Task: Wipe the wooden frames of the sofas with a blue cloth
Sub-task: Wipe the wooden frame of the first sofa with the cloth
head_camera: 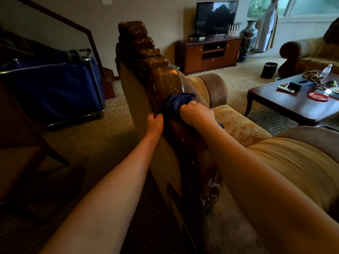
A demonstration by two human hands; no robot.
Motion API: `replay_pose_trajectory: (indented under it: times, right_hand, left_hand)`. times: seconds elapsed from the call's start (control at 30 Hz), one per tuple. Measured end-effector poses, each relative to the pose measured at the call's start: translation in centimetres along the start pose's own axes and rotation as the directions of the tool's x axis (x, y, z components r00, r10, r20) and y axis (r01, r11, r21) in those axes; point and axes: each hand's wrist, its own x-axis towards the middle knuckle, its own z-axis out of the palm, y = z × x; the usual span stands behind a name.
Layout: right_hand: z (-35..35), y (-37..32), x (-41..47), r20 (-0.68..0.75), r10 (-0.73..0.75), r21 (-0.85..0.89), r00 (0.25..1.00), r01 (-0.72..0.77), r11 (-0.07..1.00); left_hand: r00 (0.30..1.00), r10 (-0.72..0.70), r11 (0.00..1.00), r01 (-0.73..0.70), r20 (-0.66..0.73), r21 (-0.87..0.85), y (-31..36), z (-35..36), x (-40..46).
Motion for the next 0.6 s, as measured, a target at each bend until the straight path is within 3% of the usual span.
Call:
replay_pose_trajectory:
  times: [0.1, 0.2, 0.4, 0.5, 0.6]
  right_hand:
    - [1.2, -0.5, -1.6, -0.091, -0.045, -0.066, 0.995, 0.039, 0.997]
    - [3.3, -0.8, -4.9, -0.182, -0.260, -0.233, 0.948, 0.215, 0.948]
    - [8.2, 4.1, -11.4, -0.223, -0.559, -0.517, 0.798, 0.390, 0.763]
    - [11.0, 7.4, -13.5, -0.361, -0.564, -0.448, 0.742, 0.392, 0.803]
    - [11.3, 7.9, -13.5, -0.375, -0.537, -0.369, 0.755, 0.410, 0.834]
  left_hand:
    - [0.993, -0.114, 0.922, 0.093, -0.034, -0.376, -1.0, -0.3, -0.9]
    - [0.981, -0.180, 0.857, 0.122, -0.069, -0.501, -3.4, -0.9, -2.3]
    - [0.982, -0.163, 0.894, 0.104, -0.100, -0.435, -7.3, -1.9, -6.2]
    - [0.984, -0.061, 0.944, 0.004, -0.165, -0.329, -7.4, -2.1, -7.7]
    - [0.983, 0.077, 0.973, -0.110, -0.164, -0.203, -7.1, -1.7, -9.4]
